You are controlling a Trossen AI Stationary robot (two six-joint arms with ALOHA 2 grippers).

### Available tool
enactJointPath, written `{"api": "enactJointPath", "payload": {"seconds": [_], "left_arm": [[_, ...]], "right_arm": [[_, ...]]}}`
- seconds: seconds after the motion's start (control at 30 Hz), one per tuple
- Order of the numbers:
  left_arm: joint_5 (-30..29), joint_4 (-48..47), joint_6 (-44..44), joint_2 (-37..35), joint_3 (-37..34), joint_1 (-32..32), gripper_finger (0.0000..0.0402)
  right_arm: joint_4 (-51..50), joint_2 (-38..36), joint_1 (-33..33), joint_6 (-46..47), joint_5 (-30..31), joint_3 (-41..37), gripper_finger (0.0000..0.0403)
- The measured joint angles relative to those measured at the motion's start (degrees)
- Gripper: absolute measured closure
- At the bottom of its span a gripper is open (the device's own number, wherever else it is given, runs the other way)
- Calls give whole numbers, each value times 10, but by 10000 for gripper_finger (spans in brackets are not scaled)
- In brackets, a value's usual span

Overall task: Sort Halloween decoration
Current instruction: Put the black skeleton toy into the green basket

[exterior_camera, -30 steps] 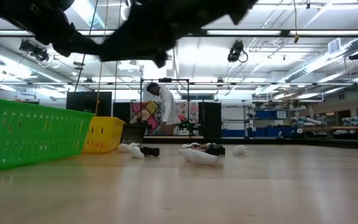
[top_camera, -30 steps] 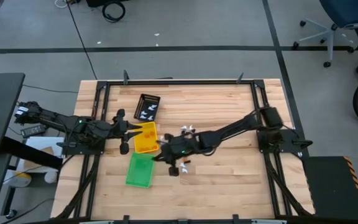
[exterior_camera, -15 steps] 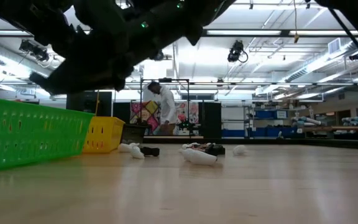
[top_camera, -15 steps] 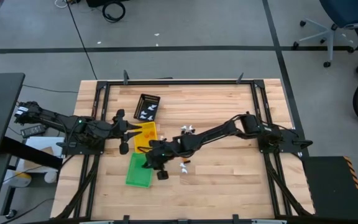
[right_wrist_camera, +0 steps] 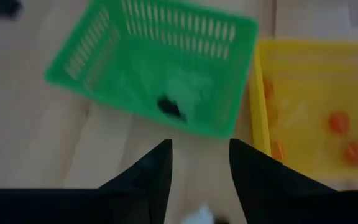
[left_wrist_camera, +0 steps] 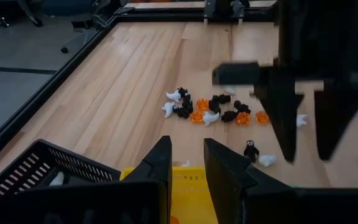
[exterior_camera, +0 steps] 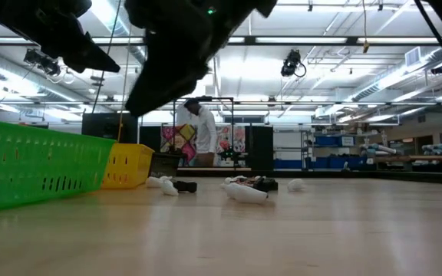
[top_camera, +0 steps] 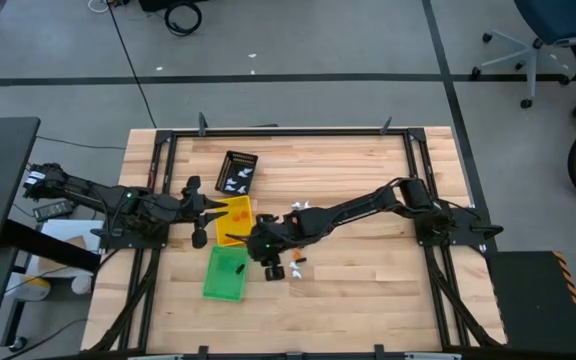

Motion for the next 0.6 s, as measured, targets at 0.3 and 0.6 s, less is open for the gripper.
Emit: {"api": "enactJointPath", "payload": {"seconds": [0.3, 0.6], "left_arm": [[0, 0, -3, 0, 0, 0, 333], [0, -1, -4, 0, 0, 0, 333]], "right_arm": [[-35, -3, 3, 25, 27, -46, 241], [45, -7, -15, 37, 52, -131, 241]]}}
